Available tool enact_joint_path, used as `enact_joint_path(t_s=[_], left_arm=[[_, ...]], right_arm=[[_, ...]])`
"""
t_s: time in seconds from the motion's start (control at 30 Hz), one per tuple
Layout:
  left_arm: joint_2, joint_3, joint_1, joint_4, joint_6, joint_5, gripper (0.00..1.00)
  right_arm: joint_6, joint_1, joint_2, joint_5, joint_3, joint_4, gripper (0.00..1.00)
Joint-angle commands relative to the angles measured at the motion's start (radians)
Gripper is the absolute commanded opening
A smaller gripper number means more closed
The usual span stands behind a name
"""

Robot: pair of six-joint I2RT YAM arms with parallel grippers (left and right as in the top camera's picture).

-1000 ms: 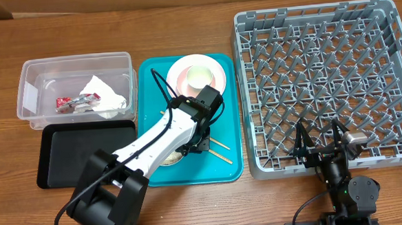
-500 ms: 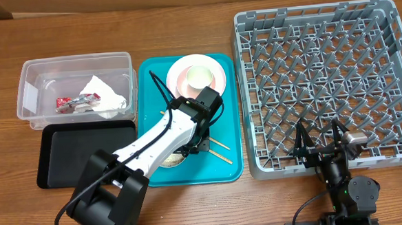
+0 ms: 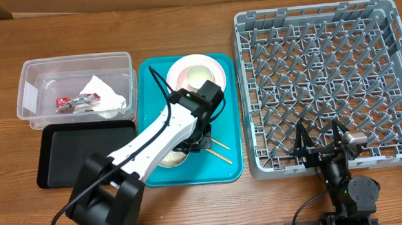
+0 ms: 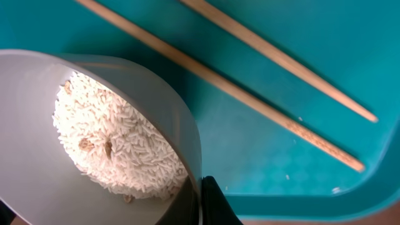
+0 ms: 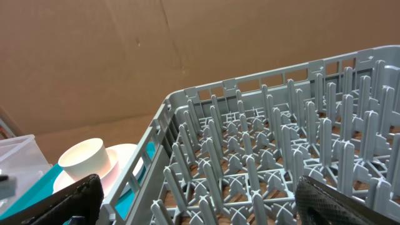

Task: Sort waste into correct bins and load items into the dishwasher
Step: 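Reach the left gripper to the rice bowl rim and grasp it, then lift the rice bowl with the left gripper over the black tray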

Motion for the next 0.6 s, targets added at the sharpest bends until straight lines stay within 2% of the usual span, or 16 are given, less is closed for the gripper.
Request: enact_joint_path(t_s=[0.0,0.2,0.57], left_arm=[[-0.095,0.044,0.012,-0.041,0.021,-0.016,0.04],[-0.198,0.044,0.110,-0.102,0.029,-0.013,0.04],[-0.306,0.044,0.418,-0.174,0.149,0.066,0.04]], right_arm=[[0.004,-0.002,0.000,0.003,-0.011,0.005,1.00],[0.004,-0.002,0.000,0.003,-0.011,0.005,1.00],[0.004,-0.002,0.000,0.002,-0.011,0.005,1.00]])
